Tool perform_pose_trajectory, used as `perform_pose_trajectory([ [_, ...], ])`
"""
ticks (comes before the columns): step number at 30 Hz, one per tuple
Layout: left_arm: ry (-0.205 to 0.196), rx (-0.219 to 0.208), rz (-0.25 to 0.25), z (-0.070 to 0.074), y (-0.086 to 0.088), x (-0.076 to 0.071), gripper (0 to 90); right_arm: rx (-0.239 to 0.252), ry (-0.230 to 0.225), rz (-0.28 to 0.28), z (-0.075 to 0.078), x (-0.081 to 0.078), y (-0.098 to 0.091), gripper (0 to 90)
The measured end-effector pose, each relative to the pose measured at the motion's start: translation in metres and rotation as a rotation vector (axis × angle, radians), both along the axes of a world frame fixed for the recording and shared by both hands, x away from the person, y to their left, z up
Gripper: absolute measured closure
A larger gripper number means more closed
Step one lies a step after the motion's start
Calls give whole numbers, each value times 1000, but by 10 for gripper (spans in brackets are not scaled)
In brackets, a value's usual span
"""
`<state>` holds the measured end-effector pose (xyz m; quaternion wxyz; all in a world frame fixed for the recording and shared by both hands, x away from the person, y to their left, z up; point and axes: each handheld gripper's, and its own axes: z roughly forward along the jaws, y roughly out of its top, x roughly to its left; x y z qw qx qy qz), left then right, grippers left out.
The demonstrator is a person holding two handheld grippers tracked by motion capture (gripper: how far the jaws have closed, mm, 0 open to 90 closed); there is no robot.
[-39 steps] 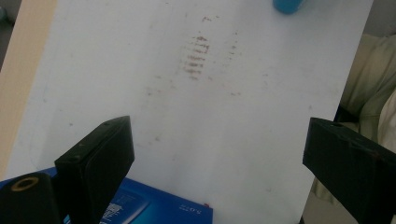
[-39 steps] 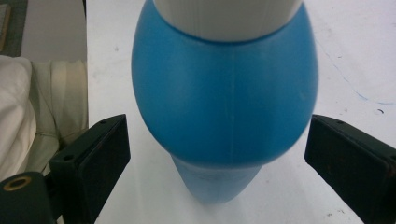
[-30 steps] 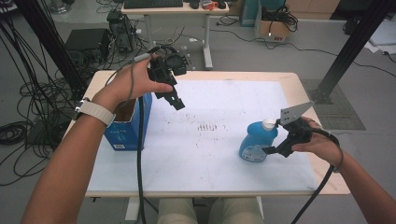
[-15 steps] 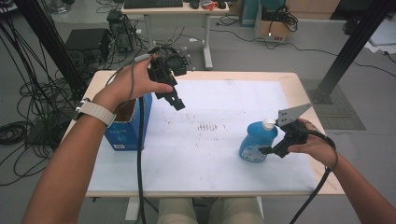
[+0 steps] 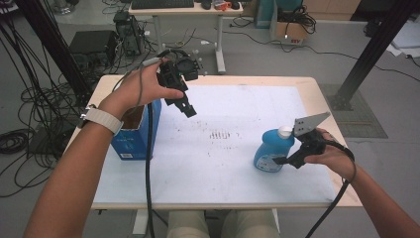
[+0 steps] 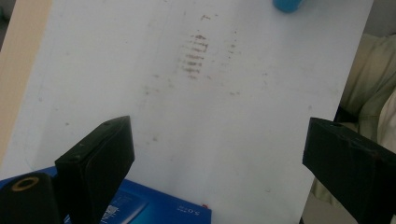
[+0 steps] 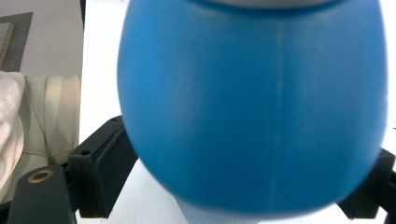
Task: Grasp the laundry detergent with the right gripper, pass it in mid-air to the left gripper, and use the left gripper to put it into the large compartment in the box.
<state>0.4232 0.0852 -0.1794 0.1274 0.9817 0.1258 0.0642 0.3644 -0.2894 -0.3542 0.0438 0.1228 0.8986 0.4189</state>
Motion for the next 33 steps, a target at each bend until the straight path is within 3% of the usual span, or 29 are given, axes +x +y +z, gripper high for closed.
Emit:
perform_pose_trajectory([
  [7,1,1,0,0,1,1,93,-7,-6,16,-3,1,-1,180],
  [13,3,0,1,-1,1,1,96,20,12,6,-6,1,-1,206],
  [18,3,-1,4,-1,2,1,96,12,-7,25,-8,2,0,236],
  [33,7,-4,3,-1,2,2,96,44,-8,6,-13,2,0,279],
])
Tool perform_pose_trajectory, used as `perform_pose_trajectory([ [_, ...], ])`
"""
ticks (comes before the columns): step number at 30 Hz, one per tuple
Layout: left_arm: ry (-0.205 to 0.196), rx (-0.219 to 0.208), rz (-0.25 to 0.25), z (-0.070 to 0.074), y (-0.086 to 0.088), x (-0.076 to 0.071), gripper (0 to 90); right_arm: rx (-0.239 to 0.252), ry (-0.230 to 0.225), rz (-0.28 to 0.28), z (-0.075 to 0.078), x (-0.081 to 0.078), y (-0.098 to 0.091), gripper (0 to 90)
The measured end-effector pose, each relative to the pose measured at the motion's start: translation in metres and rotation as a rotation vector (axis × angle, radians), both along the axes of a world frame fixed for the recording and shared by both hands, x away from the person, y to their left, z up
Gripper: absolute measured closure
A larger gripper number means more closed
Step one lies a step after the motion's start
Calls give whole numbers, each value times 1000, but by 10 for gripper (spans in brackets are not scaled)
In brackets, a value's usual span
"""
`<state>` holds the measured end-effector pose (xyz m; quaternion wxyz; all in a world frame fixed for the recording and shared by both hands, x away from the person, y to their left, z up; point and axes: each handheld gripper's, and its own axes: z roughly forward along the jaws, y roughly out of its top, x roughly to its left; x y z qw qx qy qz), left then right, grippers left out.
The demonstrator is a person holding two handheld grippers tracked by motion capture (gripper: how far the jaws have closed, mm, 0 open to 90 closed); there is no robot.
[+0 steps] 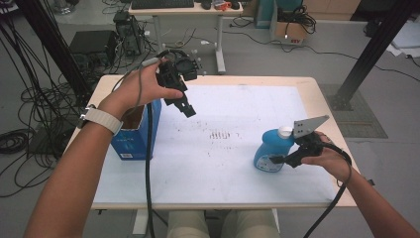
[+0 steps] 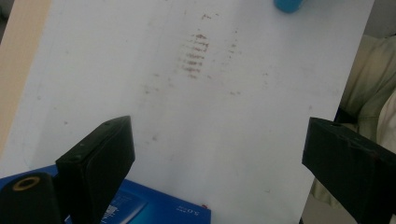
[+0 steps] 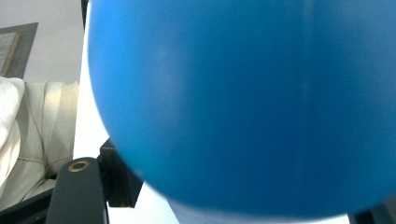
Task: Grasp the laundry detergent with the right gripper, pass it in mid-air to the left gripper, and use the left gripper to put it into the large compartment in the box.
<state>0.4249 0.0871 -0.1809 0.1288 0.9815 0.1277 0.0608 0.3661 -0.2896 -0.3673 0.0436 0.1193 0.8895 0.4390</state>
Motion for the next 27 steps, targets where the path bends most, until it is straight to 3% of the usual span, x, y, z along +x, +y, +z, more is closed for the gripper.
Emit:
perform_pose_trajectory([
  [12,2,1,1,0,0,0,96,16,-1,-6,-4,0,2,320],
  [18,1,4,-2,0,-1,1,97,20,-27,9,-6,1,2,379],
  [27,3,2,1,-1,-1,2,97,41,-24,-24,-8,-1,4,423],
])
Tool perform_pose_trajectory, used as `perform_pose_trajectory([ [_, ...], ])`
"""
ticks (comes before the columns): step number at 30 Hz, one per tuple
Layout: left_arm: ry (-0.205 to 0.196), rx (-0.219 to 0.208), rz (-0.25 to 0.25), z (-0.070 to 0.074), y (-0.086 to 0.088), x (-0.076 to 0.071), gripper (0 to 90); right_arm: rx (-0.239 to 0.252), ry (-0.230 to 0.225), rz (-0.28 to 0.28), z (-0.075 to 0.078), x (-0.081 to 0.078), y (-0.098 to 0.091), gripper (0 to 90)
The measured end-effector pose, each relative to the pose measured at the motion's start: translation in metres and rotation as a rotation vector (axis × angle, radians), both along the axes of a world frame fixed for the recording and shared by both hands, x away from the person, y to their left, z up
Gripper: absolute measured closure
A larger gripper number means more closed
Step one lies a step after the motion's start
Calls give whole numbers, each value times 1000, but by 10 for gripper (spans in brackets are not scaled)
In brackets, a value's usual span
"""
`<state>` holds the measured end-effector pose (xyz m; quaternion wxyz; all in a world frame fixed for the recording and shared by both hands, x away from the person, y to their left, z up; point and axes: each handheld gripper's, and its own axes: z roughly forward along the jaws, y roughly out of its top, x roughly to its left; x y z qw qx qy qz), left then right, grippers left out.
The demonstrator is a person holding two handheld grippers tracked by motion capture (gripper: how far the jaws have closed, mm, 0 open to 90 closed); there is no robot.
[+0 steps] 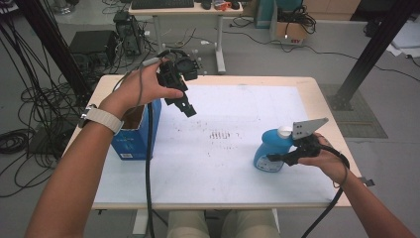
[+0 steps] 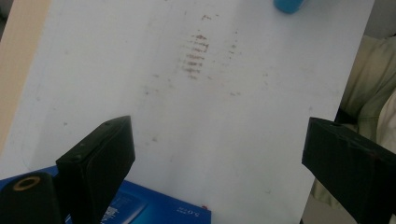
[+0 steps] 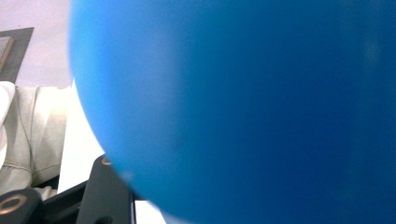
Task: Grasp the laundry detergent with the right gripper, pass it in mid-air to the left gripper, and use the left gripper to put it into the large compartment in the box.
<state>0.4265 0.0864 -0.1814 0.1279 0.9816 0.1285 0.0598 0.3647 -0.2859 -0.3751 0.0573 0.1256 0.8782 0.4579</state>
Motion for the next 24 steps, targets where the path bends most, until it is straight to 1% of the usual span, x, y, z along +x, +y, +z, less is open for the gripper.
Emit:
perform_pose_trajectory([
  [8,-2,-2,-3,0,-1,-1,97,-4,-10,1,0,-1,0,426],
  [24,-1,-3,-1,0,-2,-1,98,-3,-8,1,0,-1,0,436],
])
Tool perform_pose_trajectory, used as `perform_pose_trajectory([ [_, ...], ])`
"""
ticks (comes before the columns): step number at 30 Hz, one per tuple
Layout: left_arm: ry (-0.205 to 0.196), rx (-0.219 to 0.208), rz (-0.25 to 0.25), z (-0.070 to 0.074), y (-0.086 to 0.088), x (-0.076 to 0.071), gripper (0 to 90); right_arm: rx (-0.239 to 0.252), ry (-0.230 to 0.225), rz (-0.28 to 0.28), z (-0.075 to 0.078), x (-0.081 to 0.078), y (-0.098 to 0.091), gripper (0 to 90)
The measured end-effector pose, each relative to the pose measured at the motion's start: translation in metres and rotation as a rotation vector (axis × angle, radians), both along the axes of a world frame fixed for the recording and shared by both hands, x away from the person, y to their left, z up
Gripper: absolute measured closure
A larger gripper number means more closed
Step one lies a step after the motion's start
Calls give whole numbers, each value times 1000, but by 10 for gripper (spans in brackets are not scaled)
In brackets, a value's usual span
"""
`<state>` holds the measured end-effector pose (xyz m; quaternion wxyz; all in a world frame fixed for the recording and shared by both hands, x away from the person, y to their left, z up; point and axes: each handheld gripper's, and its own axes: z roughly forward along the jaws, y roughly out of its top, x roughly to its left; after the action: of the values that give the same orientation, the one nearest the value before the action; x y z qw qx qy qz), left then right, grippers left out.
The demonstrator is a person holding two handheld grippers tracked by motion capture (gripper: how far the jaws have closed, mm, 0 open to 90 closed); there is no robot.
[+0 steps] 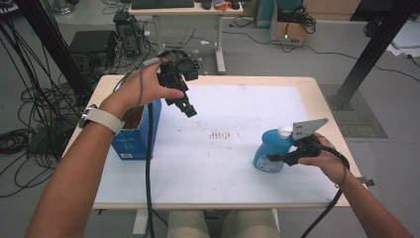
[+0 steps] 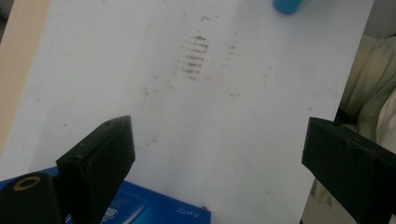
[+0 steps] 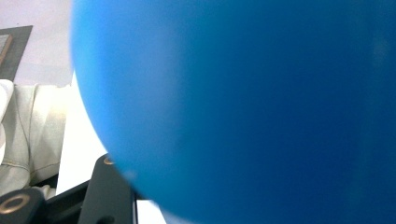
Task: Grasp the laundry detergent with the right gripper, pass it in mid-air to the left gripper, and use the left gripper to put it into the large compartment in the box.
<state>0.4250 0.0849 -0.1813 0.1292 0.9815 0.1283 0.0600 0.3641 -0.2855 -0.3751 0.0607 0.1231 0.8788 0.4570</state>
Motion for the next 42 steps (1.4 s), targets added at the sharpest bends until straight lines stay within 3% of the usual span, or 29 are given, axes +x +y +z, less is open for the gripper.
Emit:
perform_pose_trajectory([
  [42,-10,1,5,2,0,-3,97,3,-1,-6,-1,0,0,440],
])
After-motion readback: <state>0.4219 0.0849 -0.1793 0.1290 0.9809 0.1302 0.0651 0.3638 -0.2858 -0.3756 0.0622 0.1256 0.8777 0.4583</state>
